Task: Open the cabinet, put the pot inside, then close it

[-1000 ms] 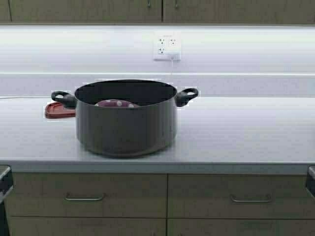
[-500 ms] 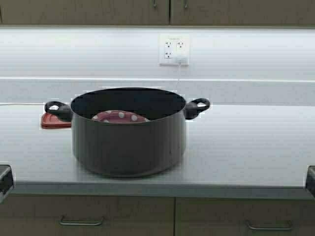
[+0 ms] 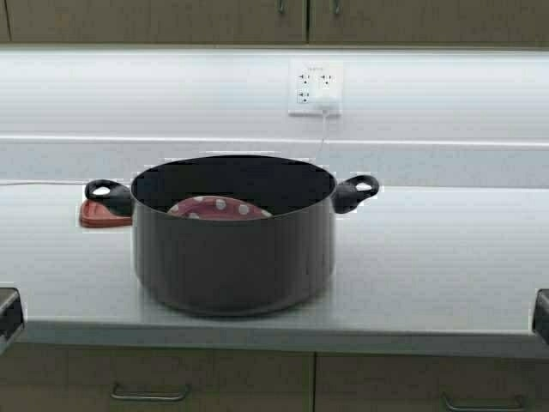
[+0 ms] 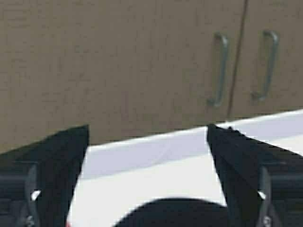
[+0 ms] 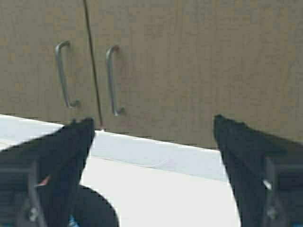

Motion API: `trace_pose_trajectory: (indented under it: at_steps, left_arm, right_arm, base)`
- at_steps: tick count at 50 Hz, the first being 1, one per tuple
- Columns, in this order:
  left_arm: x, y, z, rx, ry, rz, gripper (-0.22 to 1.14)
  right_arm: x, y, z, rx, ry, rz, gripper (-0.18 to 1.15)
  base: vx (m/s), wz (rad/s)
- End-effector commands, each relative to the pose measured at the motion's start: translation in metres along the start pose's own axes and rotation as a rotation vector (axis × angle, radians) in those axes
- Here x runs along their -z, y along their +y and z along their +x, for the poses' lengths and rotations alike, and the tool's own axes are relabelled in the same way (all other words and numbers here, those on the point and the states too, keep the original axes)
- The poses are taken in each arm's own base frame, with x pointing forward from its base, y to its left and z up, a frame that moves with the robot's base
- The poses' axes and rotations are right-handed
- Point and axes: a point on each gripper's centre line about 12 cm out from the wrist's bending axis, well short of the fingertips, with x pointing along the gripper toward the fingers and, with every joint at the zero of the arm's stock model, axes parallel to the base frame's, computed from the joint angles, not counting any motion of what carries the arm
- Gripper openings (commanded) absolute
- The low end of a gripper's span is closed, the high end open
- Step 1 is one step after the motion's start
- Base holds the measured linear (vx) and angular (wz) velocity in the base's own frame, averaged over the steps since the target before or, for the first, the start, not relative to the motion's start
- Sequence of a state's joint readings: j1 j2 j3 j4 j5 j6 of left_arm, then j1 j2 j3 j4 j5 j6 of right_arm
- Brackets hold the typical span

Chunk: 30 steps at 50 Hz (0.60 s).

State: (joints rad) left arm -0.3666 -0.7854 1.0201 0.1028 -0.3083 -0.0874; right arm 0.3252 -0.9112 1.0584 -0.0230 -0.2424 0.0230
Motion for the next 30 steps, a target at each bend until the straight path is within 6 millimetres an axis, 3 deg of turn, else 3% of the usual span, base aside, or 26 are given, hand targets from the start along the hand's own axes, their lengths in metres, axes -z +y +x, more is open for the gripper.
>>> trace_pose_trajectory:
  at_steps: [1, 9, 18, 24, 30]
  left_arm:
    - [0.002, -0.013, 0.035, 0.052, 0.021, 0.000, 1.02]
    - [0.026, -0.033, 0.072, 0.104, 0.044, 0.008, 1.02]
    - [0.052, -0.058, 0.105, 0.050, -0.001, -0.020, 1.02]
    - [0.059, -0.084, 0.130, -0.055, -0.068, -0.025, 1.02]
    - [0.057, -0.100, 0.162, -0.129, -0.100, -0.047, 1.02]
  right_arm:
    - [-0.001, 0.017, 0.034, -0.064, -0.029, 0.025, 1.04]
    - [0.010, 0.034, 0.077, -0.097, -0.028, 0.017, 1.04]
    - [0.017, 0.061, 0.124, -0.068, -0.044, 0.001, 1.04]
    - [0.019, 0.073, 0.147, 0.062, -0.085, 0.001, 1.04]
    - [0.014, 0.071, 0.173, 0.220, -0.076, -0.006, 1.04]
  base:
    - [-0.02, 0.00]
    - [-0.03, -0.02]
    - [-0.02, 0.00]
    - [-0.01, 0.01]
    - [0.00, 0.01]
